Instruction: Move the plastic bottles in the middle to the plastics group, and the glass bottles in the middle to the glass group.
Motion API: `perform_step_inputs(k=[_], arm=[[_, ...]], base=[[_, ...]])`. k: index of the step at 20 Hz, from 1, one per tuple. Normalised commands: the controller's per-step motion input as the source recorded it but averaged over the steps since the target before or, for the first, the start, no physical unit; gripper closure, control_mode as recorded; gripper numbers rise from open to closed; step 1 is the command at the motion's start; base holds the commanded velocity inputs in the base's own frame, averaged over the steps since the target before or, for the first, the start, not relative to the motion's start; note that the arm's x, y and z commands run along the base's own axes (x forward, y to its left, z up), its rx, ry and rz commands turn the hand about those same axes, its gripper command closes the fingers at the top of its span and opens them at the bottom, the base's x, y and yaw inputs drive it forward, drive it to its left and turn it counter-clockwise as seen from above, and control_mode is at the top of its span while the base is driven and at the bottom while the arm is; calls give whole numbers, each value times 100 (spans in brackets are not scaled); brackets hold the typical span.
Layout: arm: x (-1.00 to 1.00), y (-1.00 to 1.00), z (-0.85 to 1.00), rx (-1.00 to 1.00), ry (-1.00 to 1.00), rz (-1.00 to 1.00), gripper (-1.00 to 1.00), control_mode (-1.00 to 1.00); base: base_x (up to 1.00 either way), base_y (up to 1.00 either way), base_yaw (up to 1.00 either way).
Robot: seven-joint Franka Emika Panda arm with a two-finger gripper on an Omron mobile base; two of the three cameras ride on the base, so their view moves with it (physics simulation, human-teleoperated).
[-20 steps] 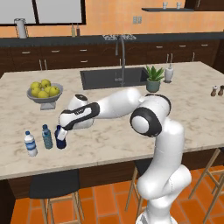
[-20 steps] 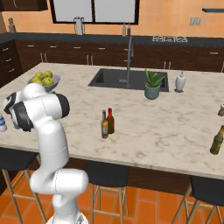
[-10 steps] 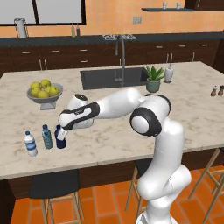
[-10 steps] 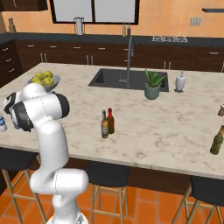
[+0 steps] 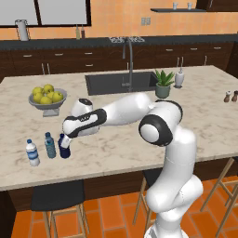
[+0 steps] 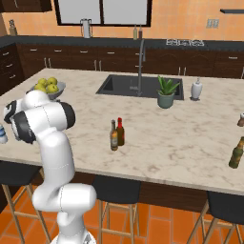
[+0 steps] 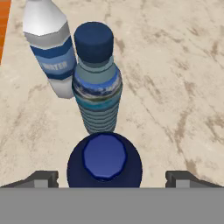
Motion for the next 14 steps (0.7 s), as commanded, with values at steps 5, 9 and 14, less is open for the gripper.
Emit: perform_step_inputs(k=[5,9,14], arm=[[-22,0,68,-1,-1,0,-100,-100],[-35,-1,84,0,0,0,-100,-100],[-30,-20,40,-3,3,-12,-100,-100]], base=[[0,0,0],[0,0,0],[0,0,0]])
